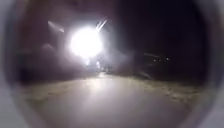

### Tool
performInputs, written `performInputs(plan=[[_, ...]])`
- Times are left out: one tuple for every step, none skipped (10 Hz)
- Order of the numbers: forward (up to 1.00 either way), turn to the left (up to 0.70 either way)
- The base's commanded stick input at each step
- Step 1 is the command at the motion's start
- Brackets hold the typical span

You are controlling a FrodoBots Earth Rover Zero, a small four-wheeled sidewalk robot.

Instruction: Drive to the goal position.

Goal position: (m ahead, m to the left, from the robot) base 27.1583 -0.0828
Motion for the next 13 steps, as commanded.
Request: performInputs(plan=[[1.00,0.02],[1.00,0.00],[1.00,0.00],[1.00,0.00],[1.00,0.00],[1.00,0.00],[1.00,0.00],[1.00,0.00],[1.00,0.00],[1.00,0.00],[1.00,0.22],[1.00,0.28],[1.00,0.00]])
